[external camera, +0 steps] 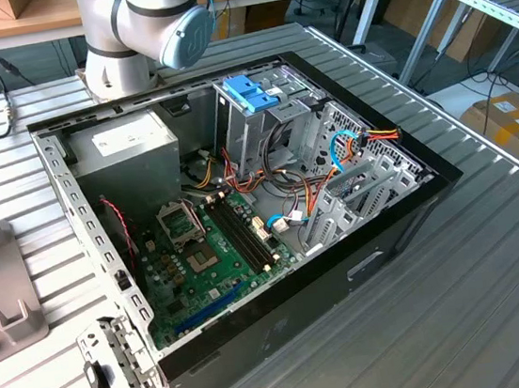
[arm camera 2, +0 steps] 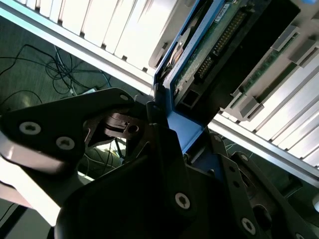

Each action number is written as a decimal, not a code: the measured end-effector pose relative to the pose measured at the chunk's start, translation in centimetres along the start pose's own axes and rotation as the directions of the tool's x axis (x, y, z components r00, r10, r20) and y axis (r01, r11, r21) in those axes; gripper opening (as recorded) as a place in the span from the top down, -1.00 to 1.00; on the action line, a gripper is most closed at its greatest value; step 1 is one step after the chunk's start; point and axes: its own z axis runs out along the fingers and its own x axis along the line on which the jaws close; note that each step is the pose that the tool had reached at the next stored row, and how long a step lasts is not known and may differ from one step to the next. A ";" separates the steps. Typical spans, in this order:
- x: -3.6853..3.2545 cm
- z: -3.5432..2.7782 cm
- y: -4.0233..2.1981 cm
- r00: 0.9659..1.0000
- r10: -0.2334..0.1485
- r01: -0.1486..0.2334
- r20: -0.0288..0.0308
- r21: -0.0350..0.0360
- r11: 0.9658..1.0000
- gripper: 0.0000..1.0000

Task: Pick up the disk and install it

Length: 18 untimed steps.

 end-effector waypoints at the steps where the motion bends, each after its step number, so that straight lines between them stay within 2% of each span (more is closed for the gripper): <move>1: 0.00 -0.04 0.00 1.000 0.000 0.000 0.000 0.000 1.000 0.25; 18: -0.11 -1.09 0.06 1.000 0.000 0.000 0.000 0.000 1.000 0.25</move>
